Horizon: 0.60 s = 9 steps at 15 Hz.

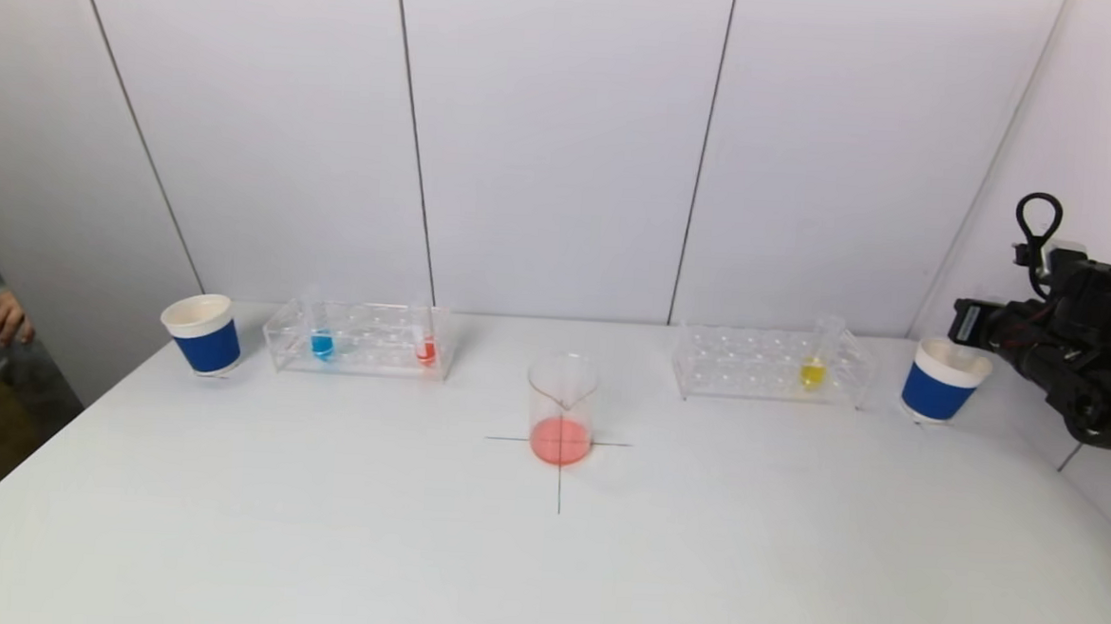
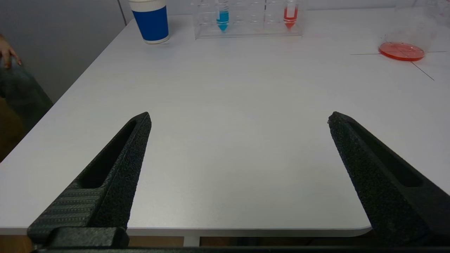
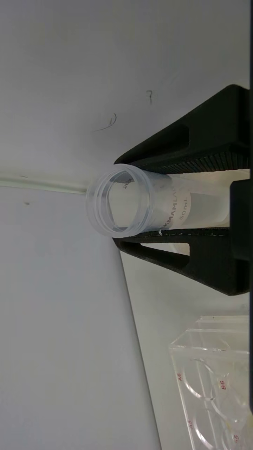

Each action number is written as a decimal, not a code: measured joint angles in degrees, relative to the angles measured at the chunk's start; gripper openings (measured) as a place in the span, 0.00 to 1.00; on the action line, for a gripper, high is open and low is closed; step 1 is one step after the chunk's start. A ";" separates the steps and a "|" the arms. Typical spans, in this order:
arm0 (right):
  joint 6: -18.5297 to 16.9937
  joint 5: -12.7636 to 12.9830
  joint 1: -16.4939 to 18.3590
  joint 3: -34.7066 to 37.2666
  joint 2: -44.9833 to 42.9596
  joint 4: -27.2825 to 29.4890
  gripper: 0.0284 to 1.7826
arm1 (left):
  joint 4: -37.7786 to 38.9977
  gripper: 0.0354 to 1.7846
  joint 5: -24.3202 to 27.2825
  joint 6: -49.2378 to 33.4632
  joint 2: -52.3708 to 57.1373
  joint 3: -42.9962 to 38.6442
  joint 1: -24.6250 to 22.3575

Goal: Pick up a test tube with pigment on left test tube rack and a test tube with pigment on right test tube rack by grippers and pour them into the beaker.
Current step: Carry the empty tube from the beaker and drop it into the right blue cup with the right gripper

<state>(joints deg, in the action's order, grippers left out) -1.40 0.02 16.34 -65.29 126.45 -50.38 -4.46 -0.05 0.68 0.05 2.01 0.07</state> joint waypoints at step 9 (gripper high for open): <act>-0.60 -0.40 -0.16 3.30 0.54 -2.60 0.27 | 0.02 0.99 -0.02 0.00 0.00 -0.01 -0.02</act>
<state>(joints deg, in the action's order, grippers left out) -2.00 -0.38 16.18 -61.99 126.99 -52.98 -4.44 -0.07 0.68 0.05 2.00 0.05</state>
